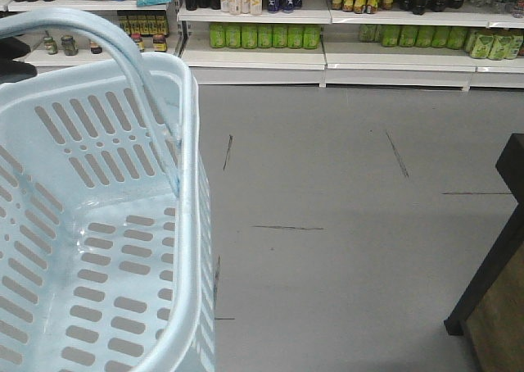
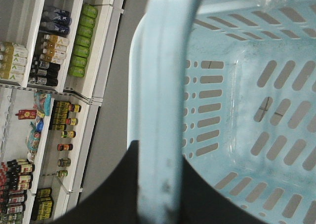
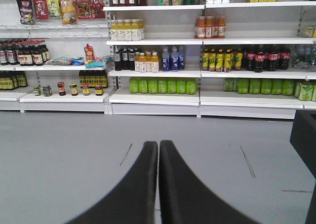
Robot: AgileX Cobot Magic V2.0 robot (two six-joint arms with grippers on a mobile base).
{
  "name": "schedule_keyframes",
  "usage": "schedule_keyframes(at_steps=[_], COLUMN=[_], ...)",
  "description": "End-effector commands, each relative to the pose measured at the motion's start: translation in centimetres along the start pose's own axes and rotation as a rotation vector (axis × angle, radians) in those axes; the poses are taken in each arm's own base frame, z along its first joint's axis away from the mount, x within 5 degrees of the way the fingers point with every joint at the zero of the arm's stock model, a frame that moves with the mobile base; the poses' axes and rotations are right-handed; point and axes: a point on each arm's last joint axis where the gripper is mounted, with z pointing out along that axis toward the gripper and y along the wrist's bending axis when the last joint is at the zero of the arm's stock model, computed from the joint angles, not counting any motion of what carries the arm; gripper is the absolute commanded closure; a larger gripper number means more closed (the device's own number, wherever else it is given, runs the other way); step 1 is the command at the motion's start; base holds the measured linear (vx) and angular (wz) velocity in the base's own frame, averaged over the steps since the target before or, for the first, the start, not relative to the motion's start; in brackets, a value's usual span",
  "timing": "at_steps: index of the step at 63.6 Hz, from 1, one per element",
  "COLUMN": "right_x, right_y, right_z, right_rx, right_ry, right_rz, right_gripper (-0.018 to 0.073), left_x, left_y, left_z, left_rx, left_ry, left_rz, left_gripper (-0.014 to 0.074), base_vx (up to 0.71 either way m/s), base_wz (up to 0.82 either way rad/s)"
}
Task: Pick three apples into basket with both arms
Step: 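Drive the base along the aisle carrying the basket in the left gripper, then turn the base toward the black fruit table while holding the basket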
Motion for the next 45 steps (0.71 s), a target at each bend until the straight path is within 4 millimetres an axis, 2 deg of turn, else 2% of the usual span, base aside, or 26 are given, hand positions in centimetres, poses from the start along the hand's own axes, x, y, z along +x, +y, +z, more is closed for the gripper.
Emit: schedule_keyframes(at_steps=[1,45], right_x=[-0.31,-0.32], right_y=[-0.04,-0.04], right_z=[0.1,0.1], right_rx=[0.006,0.006], right_ry=[-0.058,-0.058], right_rz=[-0.009,-0.009], right_gripper=[0.0568,0.0568], left_x=[0.04,0.04], left_y=[0.87,0.87], left_z=[-1.41,-1.41], left_rx=[-0.077,-0.077], left_ry=[-0.051,-0.051], left_rz=[-0.013,-0.013], left_gripper=[0.0603,0.0603], base_vx=[0.1,0.1], base_wz=[-0.01,-0.01])
